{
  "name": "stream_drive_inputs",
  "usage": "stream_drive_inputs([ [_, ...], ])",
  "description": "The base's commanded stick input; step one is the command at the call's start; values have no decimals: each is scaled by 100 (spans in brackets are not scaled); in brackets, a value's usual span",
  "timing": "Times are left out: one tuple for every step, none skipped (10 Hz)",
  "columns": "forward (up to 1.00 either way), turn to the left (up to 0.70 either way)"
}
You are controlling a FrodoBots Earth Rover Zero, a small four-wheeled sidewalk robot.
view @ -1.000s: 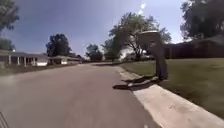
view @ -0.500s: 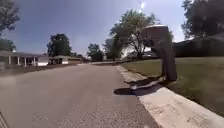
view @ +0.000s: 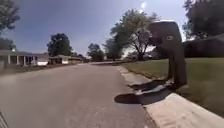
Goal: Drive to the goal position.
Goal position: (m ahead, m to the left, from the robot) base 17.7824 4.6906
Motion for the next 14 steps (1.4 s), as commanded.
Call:
stream_drive_inputs([
  [70,0],
  [70,0],
  [70,0],
  [70,0],
  [70,0],
  [70,0],
  [70,0],
  [70,0],
  [70,0],
  [70,0],
  [70,35],
  [70,23],
  [70,0],
  [70,0],
])
